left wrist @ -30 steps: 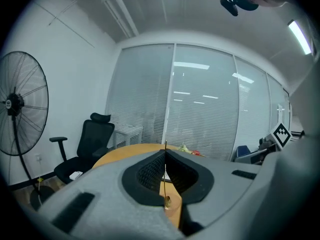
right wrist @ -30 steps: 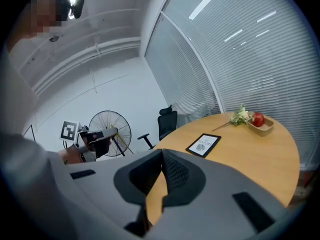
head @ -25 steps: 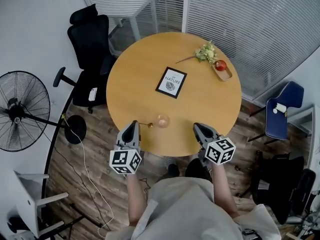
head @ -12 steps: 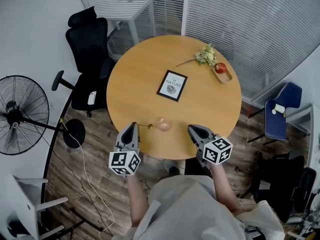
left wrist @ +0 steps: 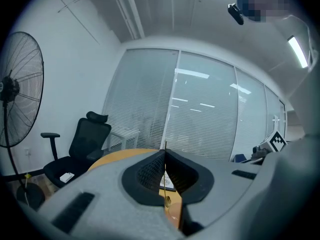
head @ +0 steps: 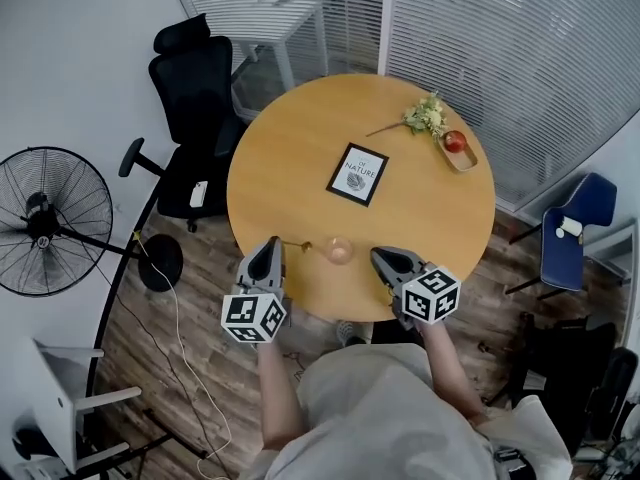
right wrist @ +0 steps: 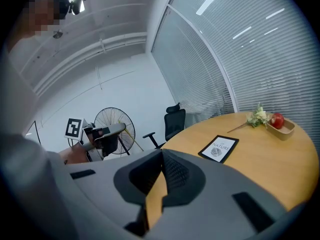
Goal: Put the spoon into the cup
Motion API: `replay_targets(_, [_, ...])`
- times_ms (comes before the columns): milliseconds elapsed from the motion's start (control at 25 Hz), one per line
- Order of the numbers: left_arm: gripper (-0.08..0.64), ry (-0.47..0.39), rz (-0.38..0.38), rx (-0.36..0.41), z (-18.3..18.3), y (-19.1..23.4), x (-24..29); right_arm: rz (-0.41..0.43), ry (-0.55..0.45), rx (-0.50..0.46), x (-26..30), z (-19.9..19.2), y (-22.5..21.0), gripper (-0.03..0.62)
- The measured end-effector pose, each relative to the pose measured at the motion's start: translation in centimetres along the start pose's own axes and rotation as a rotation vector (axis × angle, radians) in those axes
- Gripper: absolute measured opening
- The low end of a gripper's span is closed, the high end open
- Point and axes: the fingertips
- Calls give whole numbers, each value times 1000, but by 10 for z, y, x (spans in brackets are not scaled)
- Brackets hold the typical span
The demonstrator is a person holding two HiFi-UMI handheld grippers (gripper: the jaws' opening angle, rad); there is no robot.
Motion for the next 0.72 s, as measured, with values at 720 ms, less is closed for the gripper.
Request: replay_targets(720, [11, 72, -183, 90, -38, -52, 50, 39, -17, 69, -6, 8, 0, -4])
Point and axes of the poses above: the fingertips, and each gripper's own axes: x forward along the fingers, y to its left, z out of its top, and after that the axes turned 13 degrees about x, right-handed
